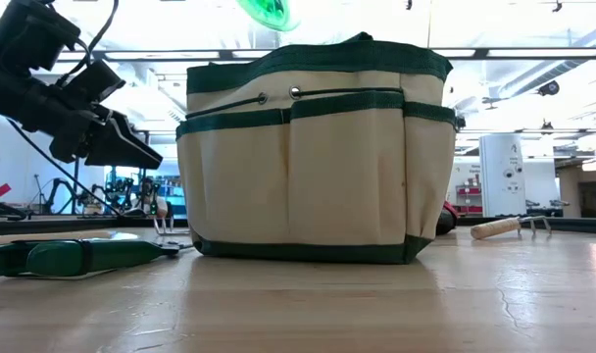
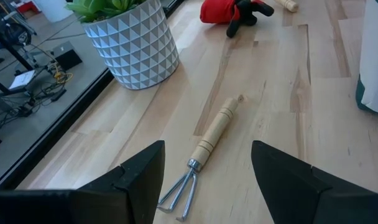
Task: Pick & Place Garden tools in Gardening bag
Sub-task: Put the green spray bottle into the white gardening bag
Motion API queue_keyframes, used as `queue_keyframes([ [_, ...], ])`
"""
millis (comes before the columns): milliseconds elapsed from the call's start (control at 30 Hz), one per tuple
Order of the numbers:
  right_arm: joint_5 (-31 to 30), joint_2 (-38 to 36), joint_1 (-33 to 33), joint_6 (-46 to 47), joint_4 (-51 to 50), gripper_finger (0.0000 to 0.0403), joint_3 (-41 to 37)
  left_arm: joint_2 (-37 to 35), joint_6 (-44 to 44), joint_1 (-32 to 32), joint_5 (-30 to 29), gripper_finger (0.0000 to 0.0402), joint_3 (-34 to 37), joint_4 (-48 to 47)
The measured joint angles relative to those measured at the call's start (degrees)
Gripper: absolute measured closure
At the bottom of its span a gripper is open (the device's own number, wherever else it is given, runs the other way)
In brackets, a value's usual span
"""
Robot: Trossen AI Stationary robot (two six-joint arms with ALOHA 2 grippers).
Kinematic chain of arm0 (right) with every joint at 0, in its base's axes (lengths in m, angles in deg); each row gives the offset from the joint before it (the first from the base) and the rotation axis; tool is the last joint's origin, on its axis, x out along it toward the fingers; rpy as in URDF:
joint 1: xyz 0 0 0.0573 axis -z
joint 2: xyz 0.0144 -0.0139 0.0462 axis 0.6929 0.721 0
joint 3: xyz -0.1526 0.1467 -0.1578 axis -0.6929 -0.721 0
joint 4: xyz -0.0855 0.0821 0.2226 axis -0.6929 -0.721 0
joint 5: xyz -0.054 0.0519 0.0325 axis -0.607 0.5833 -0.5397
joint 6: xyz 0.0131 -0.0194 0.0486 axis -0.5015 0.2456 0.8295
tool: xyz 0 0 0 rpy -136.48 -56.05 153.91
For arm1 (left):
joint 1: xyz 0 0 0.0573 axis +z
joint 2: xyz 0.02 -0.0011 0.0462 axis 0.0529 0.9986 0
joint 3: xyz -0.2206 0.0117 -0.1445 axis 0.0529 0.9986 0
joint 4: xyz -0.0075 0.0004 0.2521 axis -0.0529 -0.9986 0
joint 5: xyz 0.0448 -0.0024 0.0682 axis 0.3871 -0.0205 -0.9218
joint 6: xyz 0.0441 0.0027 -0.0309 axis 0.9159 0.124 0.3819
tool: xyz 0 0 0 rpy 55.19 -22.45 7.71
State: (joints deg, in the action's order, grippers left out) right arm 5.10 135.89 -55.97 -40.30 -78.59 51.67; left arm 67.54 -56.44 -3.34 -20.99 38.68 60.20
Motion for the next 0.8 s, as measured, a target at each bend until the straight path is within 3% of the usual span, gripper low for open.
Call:
queue_keyframes([
  [800,-4.39,0.84,-0.02,3.58,-3.59,0.0364,-0.75,0.00,-0.11,0.02,-0.02,0.0161,0.09,0.02],
])
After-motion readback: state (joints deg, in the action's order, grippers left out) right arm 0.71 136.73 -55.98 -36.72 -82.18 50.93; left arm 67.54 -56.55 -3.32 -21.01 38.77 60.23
